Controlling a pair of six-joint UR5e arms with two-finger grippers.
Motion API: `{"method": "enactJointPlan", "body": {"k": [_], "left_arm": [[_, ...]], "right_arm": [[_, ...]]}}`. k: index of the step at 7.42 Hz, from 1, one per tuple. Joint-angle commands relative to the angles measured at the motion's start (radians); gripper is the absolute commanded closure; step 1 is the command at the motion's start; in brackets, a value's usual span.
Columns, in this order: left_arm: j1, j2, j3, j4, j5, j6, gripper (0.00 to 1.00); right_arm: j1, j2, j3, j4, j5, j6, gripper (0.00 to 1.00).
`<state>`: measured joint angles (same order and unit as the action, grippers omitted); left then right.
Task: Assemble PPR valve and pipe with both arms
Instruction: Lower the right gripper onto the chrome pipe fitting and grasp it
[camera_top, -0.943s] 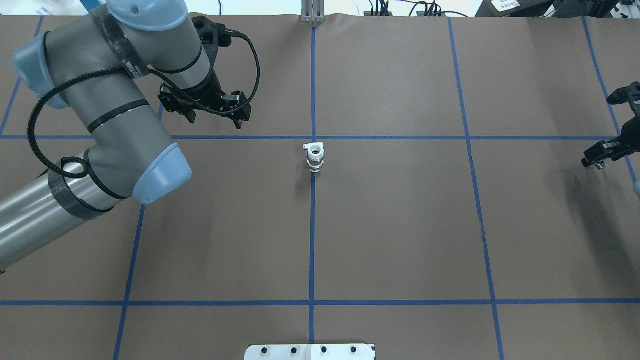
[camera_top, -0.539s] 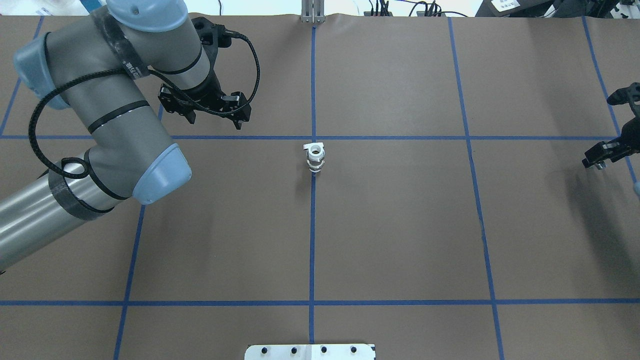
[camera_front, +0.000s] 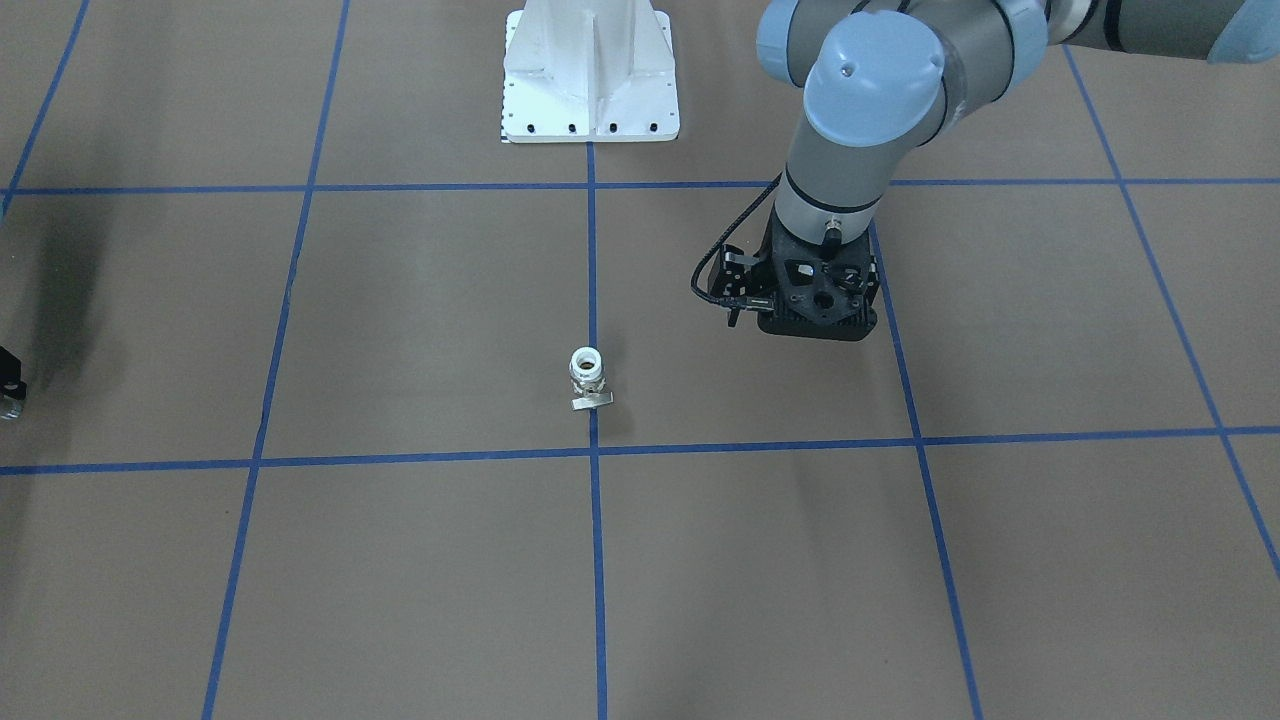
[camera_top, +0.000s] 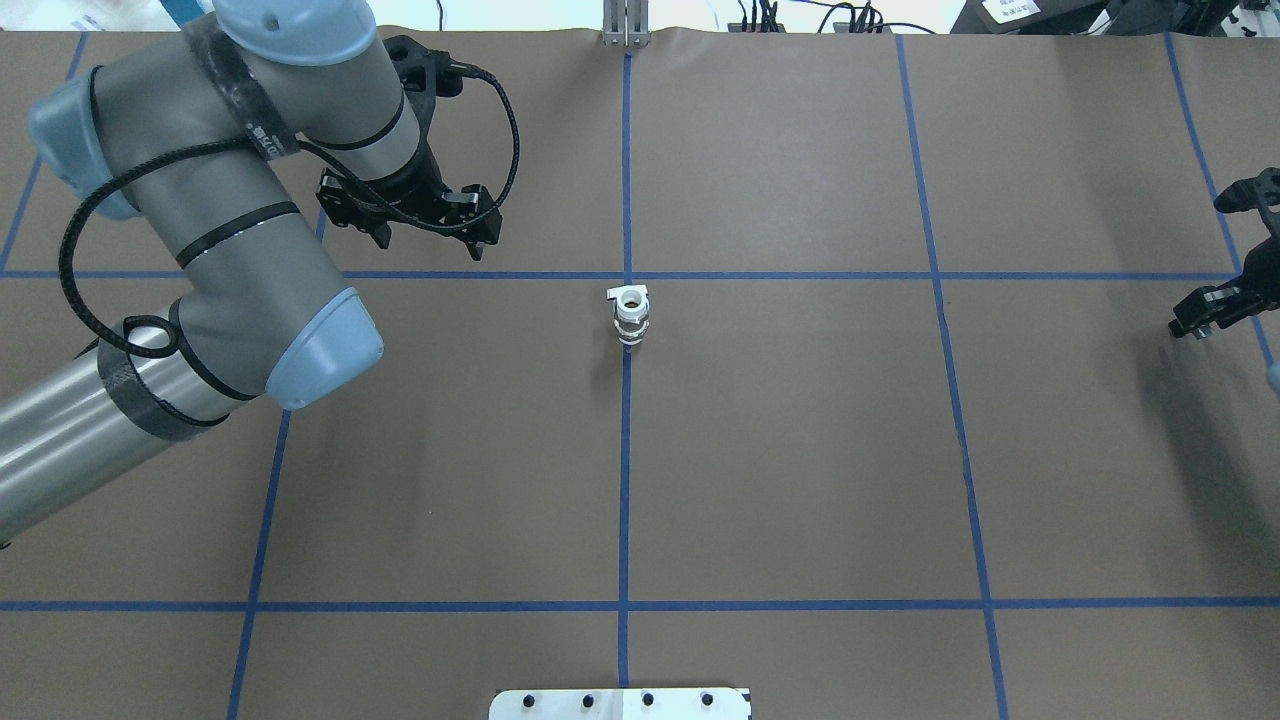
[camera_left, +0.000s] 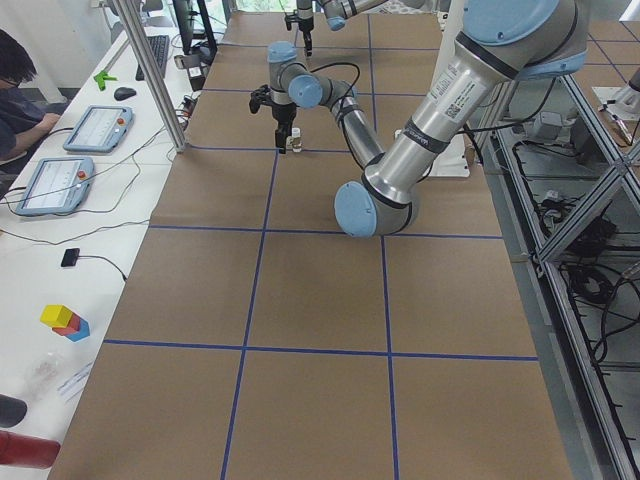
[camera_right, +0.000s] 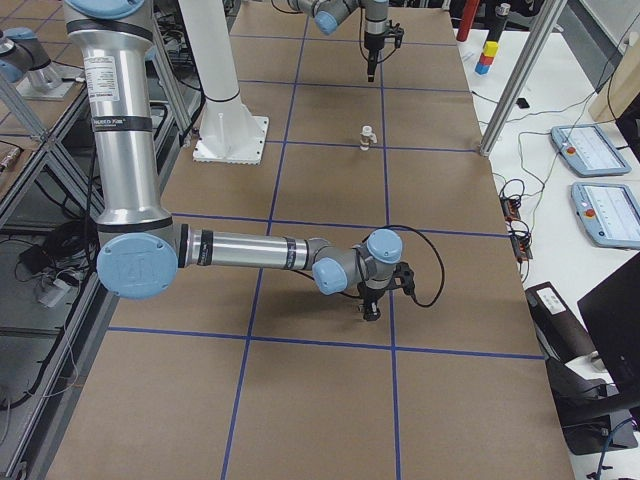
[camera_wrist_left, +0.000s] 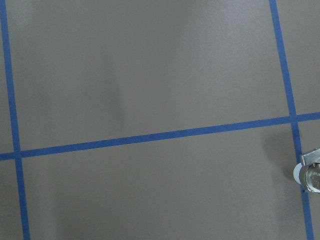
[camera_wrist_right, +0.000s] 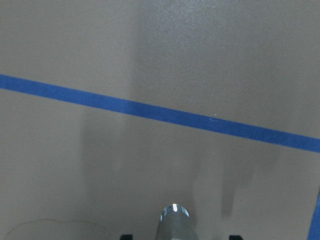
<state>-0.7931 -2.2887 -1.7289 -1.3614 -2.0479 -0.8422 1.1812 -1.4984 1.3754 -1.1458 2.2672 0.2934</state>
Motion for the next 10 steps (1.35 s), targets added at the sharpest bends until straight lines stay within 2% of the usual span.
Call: {"method": "enactJointPlan", "body": {"k": [1, 8, 10], "left_arm": [[0.000, 0.000, 0.000, 0.001, 0.000, 0.000, 0.01], [0.000, 0.000, 0.002, 0.001, 0.002, 0.000, 0.01], [0.000, 0.000, 0.000, 0.004, 0.002, -0.002, 0.01]], "right_arm": [[0.000, 0.010, -0.006, -0.003, 0.000, 0.000, 0.43], [0.000, 0.021, -0.022, 0.001, 0.006, 0.000, 0.43], [0.002, 0.021, -0.022, 0.003, 0.014, 0.000, 0.53]]}}
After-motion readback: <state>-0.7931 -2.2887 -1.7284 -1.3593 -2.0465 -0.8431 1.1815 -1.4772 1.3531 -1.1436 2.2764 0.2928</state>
